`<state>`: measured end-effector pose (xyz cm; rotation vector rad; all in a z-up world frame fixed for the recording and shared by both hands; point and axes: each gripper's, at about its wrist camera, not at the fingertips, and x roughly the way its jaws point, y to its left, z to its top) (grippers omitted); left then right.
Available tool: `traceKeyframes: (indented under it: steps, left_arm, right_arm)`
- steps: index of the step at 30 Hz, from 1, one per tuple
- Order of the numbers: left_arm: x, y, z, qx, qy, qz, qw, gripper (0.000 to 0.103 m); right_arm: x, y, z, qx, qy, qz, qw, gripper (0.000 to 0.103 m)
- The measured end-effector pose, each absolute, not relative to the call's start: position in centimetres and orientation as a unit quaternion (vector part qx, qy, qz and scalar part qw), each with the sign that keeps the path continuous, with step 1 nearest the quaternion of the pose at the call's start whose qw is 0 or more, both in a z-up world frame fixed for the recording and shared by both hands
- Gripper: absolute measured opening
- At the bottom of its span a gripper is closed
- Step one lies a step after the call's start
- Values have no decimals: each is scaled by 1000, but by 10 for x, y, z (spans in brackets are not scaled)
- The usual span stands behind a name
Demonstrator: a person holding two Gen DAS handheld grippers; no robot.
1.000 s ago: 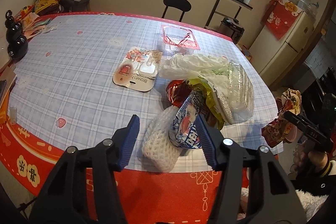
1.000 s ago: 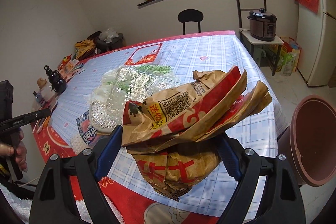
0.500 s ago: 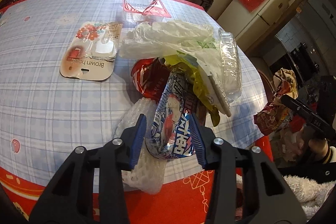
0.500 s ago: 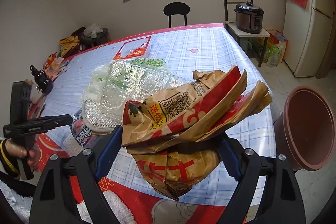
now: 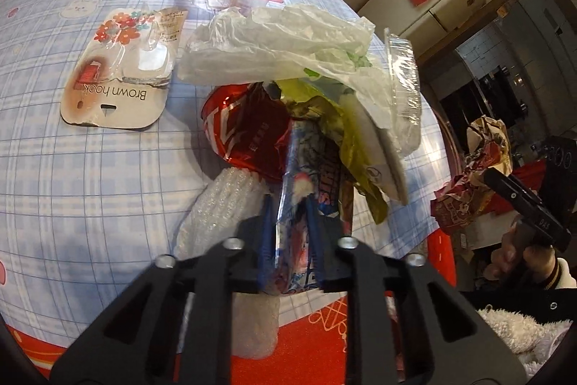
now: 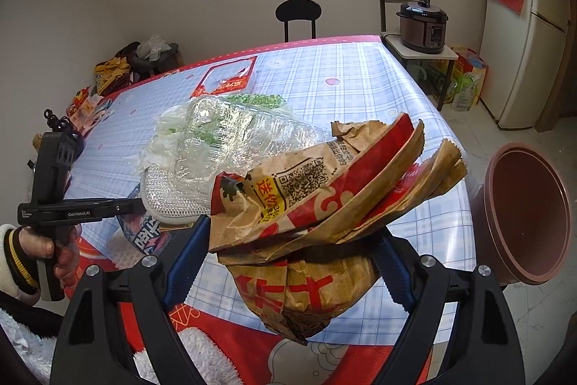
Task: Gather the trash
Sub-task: 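Lift the paper bag with the right gripper while the left gripper grasps the snack wrapper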
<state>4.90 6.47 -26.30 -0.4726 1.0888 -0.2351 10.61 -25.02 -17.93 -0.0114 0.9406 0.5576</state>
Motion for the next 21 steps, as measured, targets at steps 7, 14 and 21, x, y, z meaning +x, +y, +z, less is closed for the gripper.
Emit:
traceKeyframes:
  steps: [7,14,21]
  left_arm:
    - [27,71,-246,-257,502,-106,819,7]
    - [-5,79,-216,-271,471,-97,834,7]
    - [-24,97,-181,-246,426,-68,868,7]
  right_arm:
    - [105,-249,-177,-4,442,267,856,84]
    - [102,-239,-176,-6,440,272,856,84]
    - [99,-228,-169,-12,432,273,859,84]
